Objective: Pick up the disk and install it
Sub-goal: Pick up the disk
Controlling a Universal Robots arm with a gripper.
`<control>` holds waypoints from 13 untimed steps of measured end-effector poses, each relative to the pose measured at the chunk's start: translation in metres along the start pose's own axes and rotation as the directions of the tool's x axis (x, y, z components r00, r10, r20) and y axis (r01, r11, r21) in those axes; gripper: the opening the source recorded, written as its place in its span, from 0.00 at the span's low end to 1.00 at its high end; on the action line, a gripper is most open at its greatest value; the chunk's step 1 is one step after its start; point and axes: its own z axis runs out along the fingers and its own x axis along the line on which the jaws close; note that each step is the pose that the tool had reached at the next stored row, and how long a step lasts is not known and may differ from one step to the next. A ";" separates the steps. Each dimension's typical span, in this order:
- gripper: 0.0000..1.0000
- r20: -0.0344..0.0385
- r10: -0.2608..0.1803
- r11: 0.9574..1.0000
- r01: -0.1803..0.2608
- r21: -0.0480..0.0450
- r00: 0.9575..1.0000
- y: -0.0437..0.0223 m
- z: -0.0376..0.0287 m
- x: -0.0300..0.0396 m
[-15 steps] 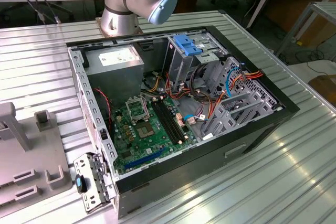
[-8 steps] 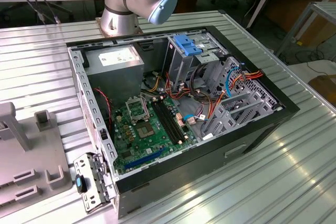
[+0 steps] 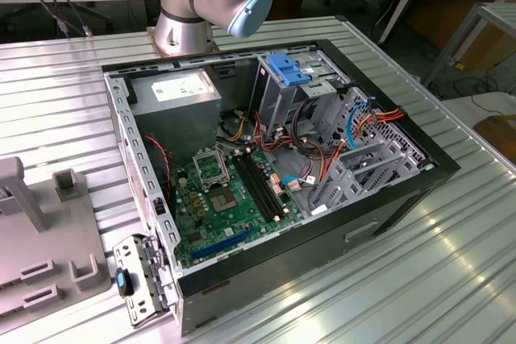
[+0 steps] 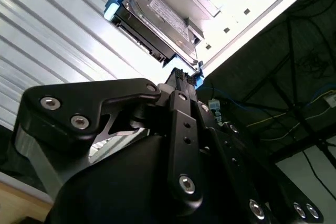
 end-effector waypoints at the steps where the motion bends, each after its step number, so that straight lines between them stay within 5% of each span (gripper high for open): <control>1: 0.11 -0.001 -0.023 1.000 0.023 0.000 1.000 0.0000 0.0000 0.0000; 6: 0.11 -0.005 -0.103 0.995 0.103 -0.001 0.995 0.0000 0.0000 0.0000; 10: 0.11 -0.009 -0.176 0.984 0.176 0.001 0.984 0.0000 0.0000 0.0000; 13: 0.11 -0.015 -0.212 0.977 0.212 0.012 0.977 0.0001 0.0001 -0.0001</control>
